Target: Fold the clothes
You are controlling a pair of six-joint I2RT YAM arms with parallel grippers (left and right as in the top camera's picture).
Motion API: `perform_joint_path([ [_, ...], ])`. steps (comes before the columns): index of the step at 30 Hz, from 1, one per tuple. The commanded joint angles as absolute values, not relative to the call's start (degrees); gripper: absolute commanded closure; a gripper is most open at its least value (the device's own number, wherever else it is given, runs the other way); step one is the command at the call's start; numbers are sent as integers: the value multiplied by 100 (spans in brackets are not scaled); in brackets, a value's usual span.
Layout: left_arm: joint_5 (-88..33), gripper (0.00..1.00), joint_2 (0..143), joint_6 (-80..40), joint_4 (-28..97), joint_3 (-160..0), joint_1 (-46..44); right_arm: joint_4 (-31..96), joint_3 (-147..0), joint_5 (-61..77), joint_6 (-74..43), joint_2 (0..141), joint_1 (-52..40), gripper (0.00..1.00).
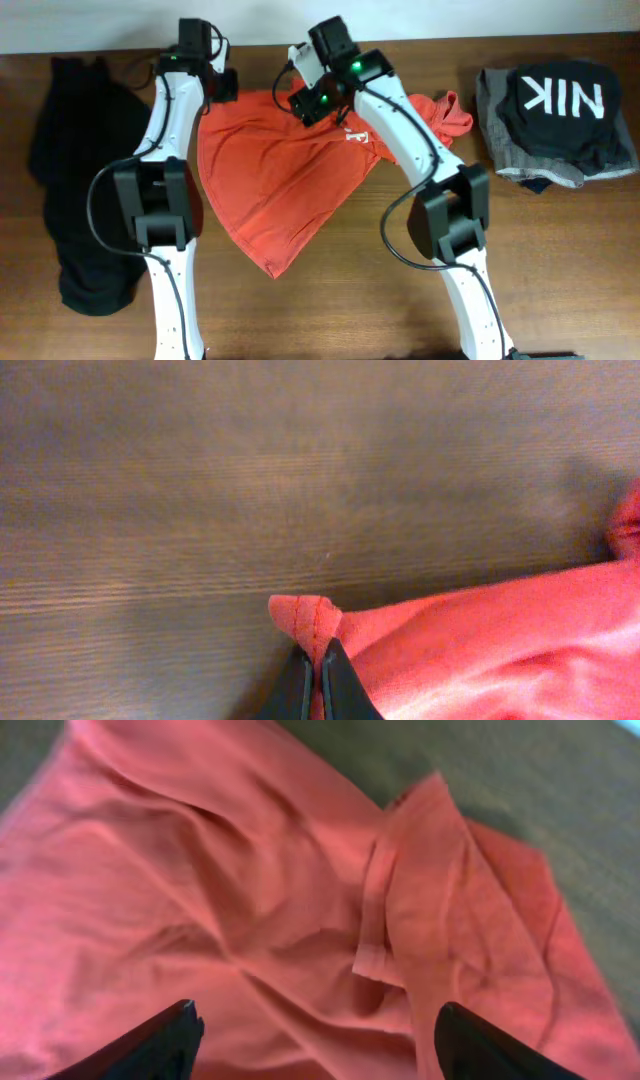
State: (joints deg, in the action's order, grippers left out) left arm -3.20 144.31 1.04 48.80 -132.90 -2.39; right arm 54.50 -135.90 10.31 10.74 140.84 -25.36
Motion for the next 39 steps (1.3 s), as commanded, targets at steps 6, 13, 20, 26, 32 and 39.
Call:
perform_joint_path([
  [6,-329,99,13437,62,4982,-13443,-224,5148,-13552,569,899,14433,-2550,18],
  [13,-392,99,13388,60,5028,-13443,-224,4908,-13552,572,895,14661,-2550,23],
  [20,-390,99,13388,62,5068,-13441,-224,4652,-13552,548,897,14914,-2550,33],
  [26,-388,99,13388,64,5065,-13443,-224,4447,-13552,545,893,14953,-2550,44],
  [32,-388,99,13388,64,5068,-13441,-224,4322,-13552,419,847,15023,-2550,46],
  [39,-388,99,13388,64,5070,-13441,-224,4327,-13552,261,650,15126,-2550,58],
])
